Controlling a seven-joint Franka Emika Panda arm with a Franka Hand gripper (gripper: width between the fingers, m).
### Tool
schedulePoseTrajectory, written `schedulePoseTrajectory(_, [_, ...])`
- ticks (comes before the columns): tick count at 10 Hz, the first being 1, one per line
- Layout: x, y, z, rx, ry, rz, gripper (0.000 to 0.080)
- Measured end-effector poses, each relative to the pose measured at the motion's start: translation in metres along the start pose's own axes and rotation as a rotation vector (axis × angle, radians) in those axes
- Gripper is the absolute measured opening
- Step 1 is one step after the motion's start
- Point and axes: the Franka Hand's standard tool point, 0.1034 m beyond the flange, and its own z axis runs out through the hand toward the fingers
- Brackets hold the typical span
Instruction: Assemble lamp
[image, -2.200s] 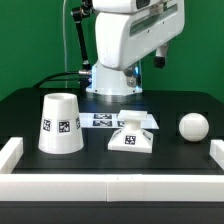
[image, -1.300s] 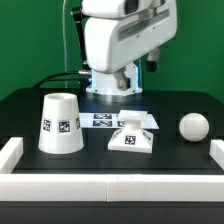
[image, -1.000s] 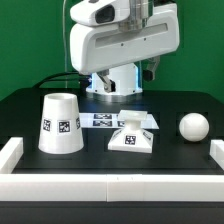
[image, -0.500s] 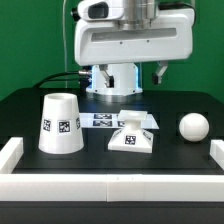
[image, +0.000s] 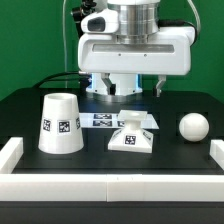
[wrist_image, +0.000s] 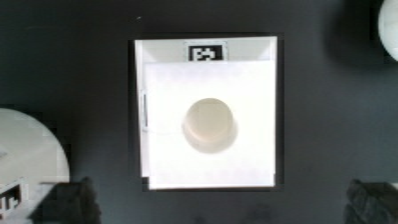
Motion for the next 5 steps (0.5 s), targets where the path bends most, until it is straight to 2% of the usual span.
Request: schedulePoseTrajectory(5, [-0.001, -0.002, 0.020, 0.004, 0.051, -0.030, 0.0700])
